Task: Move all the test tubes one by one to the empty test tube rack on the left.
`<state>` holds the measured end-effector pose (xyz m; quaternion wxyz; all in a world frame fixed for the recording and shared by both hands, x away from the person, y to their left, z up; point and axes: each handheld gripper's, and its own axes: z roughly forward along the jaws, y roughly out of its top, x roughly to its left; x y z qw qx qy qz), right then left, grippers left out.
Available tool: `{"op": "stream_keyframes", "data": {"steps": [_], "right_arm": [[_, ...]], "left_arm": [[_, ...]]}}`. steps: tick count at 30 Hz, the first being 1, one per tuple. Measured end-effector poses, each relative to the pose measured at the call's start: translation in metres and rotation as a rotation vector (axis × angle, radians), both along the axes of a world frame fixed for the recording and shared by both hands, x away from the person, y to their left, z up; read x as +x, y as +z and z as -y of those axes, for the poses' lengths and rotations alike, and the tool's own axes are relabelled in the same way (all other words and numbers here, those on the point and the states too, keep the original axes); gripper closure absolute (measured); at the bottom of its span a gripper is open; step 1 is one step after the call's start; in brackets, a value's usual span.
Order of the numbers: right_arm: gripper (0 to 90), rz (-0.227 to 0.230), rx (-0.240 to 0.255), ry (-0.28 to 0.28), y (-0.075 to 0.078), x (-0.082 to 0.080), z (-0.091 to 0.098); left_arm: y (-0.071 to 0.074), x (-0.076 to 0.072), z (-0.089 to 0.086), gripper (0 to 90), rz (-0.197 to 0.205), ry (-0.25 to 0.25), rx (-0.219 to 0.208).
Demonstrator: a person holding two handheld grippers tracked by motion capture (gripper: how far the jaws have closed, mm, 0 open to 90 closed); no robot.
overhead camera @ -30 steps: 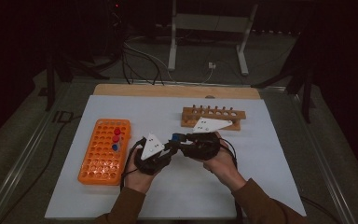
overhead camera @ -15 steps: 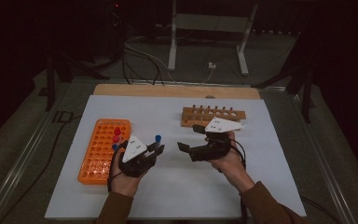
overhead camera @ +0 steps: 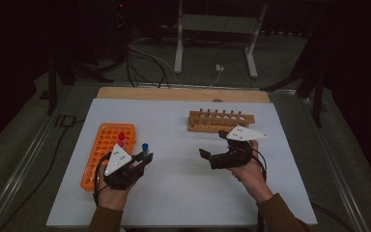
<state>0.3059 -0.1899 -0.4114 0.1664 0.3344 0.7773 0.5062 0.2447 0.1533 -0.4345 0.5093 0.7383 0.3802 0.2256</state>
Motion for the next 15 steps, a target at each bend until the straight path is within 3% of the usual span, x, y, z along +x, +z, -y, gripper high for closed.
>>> {"op": "stream_keyframes", "data": {"steps": [5,8,15], "right_arm": [[0.6,0.006,0.016,-0.027,-0.002,-0.001,0.011],[0.6,0.016,-0.002,-0.045,-0.004,-0.001,0.015],[0.0,0.006,0.027,-0.07,-0.009,-0.002,0.027]], "left_arm": [[0.0,-0.004,-0.011,77.4,0.007,0.016,-0.004],[-0.001,-0.006,-0.017,77.4,0.007,0.028,-0.002],[-0.007,-0.01,-0.034,77.4,0.012,0.061,0.015]]}}
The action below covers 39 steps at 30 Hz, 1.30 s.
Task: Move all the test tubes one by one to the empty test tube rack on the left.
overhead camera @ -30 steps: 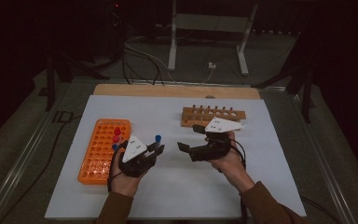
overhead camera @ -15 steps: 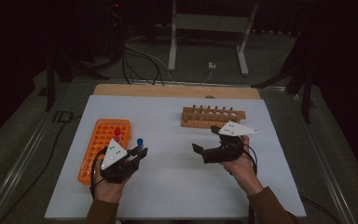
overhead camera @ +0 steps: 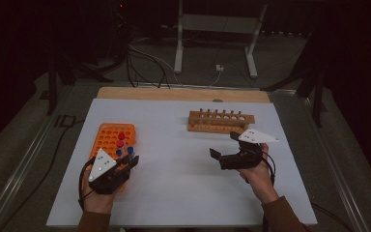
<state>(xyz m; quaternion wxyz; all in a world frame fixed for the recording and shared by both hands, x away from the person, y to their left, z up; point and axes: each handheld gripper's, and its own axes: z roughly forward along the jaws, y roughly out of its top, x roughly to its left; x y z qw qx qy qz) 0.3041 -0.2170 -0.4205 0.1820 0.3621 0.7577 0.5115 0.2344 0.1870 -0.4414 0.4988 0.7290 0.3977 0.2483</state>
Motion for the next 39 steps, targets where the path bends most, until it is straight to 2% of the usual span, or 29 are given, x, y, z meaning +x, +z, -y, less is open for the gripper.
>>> {"op": "stream_keyframes", "data": {"steps": [5,11,15,21,24,28,34,39], "right_arm": [[0.0,-0.001,0.008,-0.012,-0.002,0.0,0.005],[0.0,0.006,0.016,-0.023,0.0,-0.001,0.008],[0.0,0.004,0.015,-0.027,-0.001,-0.001,0.008],[0.0,0.004,0.016,-0.026,-0.002,0.0,0.007],[0.0,0.006,0.015,-0.026,-0.002,-0.001,0.007],[0.0,0.007,0.013,-0.025,-0.002,-0.001,0.007],[0.0,0.006,0.016,-0.029,-0.002,-0.002,0.01],[0.0,0.006,0.011,-0.023,-0.003,-0.002,0.008]], "left_arm": [[-0.004,-0.001,-0.014,77.4,0.017,0.042,0.007],[-0.014,0.0,-0.026,77.4,0.009,0.088,0.038],[-0.022,0.003,-0.029,77.4,0.009,0.118,0.066],[-0.029,0.007,-0.027,77.3,0.014,0.14,0.08],[-0.033,0.008,-0.028,77.3,0.004,0.152,0.086],[-0.038,0.007,-0.028,77.3,-0.028,0.151,0.107],[-0.041,0.008,-0.026,77.7,-0.11,0.17,0.127],[-0.044,0.011,-0.021,77.8,-0.15,0.175,0.179]]}}
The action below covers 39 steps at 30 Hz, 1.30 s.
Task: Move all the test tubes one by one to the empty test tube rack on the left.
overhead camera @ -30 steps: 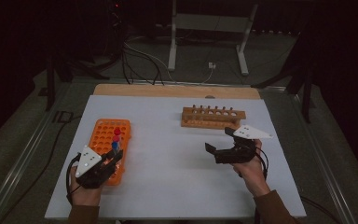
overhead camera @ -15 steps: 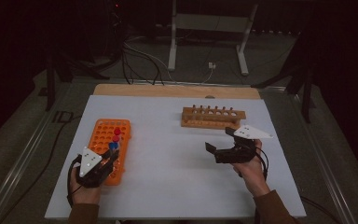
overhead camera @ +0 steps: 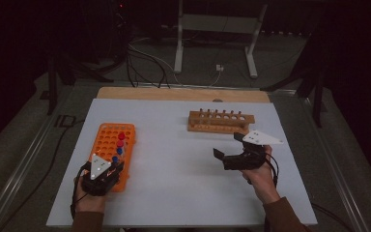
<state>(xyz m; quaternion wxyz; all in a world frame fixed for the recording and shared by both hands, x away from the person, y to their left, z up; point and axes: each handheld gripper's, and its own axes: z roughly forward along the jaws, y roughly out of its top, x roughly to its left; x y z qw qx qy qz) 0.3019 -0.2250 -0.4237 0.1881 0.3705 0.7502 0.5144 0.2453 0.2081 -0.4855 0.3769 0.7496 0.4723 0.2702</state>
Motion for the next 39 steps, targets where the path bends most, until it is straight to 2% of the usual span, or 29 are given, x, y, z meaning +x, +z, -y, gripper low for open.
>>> {"op": "stream_keyframes", "data": {"steps": [6,19,25,29,31,34,39], "right_arm": [[0.0,-0.004,-0.003,0.002,-0.001,0.0,-0.002],[0.0,-0.012,-0.01,0.012,-0.004,0.001,-0.005],[0.0,-0.012,-0.007,0.011,-0.004,0.002,-0.005],[0.0,-0.012,-0.004,0.008,-0.003,0.002,-0.004],[0.0,-0.01,-0.004,0.006,-0.003,0.003,-0.003],[0.0,-0.006,-0.002,0.0,-0.002,0.004,-0.002],[0.0,0.0,-0.003,-0.009,0.002,0.007,0.001]], "left_arm": [[-0.002,0.002,0.002,78.0,-0.028,0.011,0.009],[-0.004,0.001,-0.002,76.3,-0.036,0.029,-0.038],[-0.003,-0.001,-0.006,65.7,-0.038,0.046,-0.049],[0.0,-0.003,-0.01,57.5,-0.018,0.047,-0.079],[0.002,-0.004,-0.011,51.1,-0.006,0.048,-0.106],[0.006,-0.006,-0.013,40.0,0.01,0.046,-0.17],[0.015,-0.008,-0.013,17.7,0.048,0.04,-0.224]]}}
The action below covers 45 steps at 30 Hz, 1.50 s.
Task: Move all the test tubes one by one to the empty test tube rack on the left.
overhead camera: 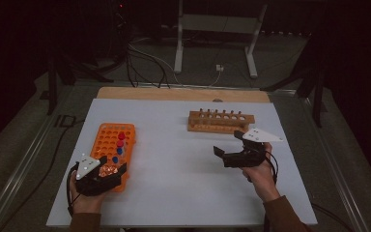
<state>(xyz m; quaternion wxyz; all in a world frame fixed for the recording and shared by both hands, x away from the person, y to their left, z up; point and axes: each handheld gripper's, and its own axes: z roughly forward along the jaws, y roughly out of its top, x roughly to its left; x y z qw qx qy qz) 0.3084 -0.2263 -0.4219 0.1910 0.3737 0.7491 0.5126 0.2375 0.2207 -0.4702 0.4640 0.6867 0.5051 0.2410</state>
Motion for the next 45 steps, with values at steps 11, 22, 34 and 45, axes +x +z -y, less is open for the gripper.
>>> {"op": "stream_keyframes", "data": {"steps": [11,22,34,45], "right_arm": [[0.0,0.012,-0.009,-0.01,0.012,0.011,-0.002],[0.0,0.028,0.005,-0.022,0.025,0.025,-0.007],[0.0,0.025,-0.005,-0.062,0.032,0.056,-0.017],[9.3,-0.031,-0.037,-0.116,0.012,0.098,-0.027]], "left_arm": [[0.016,0.003,0.001,1.4,0.048,-0.018,-0.079],[0.021,0.005,-0.001,1.2,0.085,-0.013,-0.111],[0.021,0.003,0.003,0.5,0.104,-0.016,-0.079],[0.02,0.001,0.006,0.5,0.108,-0.024,-0.059]]}}
